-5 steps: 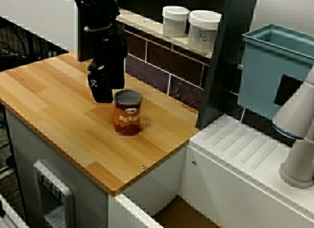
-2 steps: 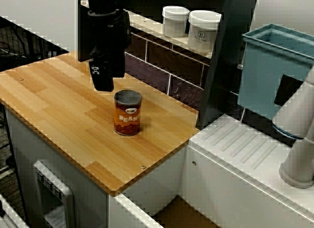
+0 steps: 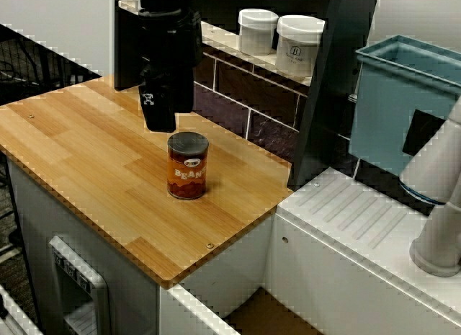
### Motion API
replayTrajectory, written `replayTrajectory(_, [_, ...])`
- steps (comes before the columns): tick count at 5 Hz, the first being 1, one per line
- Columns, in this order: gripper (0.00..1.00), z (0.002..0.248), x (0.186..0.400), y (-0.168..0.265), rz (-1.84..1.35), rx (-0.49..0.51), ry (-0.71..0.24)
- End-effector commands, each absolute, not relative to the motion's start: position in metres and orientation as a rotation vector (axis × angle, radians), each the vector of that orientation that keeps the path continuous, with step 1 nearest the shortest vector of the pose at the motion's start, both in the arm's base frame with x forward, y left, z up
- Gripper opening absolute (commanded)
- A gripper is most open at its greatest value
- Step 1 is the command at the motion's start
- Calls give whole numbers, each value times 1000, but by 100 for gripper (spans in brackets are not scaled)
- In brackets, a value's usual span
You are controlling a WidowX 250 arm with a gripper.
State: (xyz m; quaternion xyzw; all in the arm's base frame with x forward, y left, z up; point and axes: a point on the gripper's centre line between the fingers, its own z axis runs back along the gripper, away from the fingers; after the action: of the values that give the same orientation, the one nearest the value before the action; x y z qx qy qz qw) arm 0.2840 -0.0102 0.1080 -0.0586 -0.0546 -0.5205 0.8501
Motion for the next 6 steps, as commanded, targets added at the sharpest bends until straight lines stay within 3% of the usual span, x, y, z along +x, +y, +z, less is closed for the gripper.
replayTrajectory(1, [100,133,285,-56,-1091,-27,-196])
replayTrajectory(3, [100,107,293,-82,-1084,-7,-181])
replayTrajectory(6, [100,85,297,-61,-1097,6,-161])
